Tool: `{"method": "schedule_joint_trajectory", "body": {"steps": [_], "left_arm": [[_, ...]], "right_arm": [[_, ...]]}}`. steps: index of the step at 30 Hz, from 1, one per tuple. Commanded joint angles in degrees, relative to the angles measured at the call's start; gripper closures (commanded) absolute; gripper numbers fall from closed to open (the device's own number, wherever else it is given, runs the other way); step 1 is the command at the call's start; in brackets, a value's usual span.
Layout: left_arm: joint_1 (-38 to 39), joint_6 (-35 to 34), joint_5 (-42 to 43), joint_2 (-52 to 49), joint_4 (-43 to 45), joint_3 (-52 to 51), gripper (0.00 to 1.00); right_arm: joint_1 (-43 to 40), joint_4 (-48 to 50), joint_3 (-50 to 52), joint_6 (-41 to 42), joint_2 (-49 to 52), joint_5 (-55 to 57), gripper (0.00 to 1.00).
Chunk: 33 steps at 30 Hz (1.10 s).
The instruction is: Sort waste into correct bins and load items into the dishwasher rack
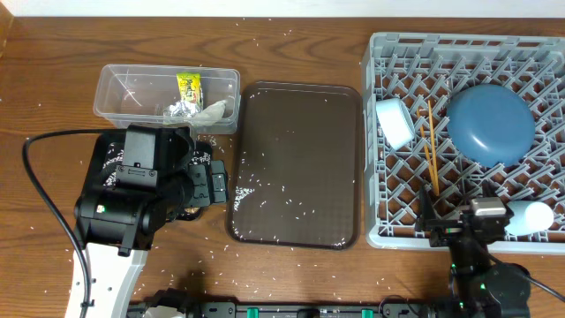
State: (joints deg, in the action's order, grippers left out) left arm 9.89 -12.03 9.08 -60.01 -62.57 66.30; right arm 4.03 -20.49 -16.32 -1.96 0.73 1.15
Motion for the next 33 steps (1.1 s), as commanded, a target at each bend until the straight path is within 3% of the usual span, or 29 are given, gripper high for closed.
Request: {"method": "schedule_joint_trajectory", "body": {"steps": [1, 7, 17, 33], "left_arm": [[-0.2, -0.3, 0.4, -0.2, 0.0, 0.4, 0.02], [-0.2, -0.3, 0.4, -0.2, 0.0, 0.4, 0.02], [-0.2, -0.3, 0.4, -0.2, 0.0, 0.3, 0.02], [-0.2, -0.3, 0.4, -0.2, 0.0, 0.4, 0.02]], "right_arm": [[0.5, 0.4, 1.8, -0.4, -0.4, -0.3, 0.01], [0.5, 3.0, 5.4, -0.5, -0.4, -0.3, 0.01], [0.5, 16.5, 16.0, -0.5, -0.4, -0.3, 0.01], [0.5, 16.4, 16.0, -0.4, -0.4, -0.3, 0.01]]}}
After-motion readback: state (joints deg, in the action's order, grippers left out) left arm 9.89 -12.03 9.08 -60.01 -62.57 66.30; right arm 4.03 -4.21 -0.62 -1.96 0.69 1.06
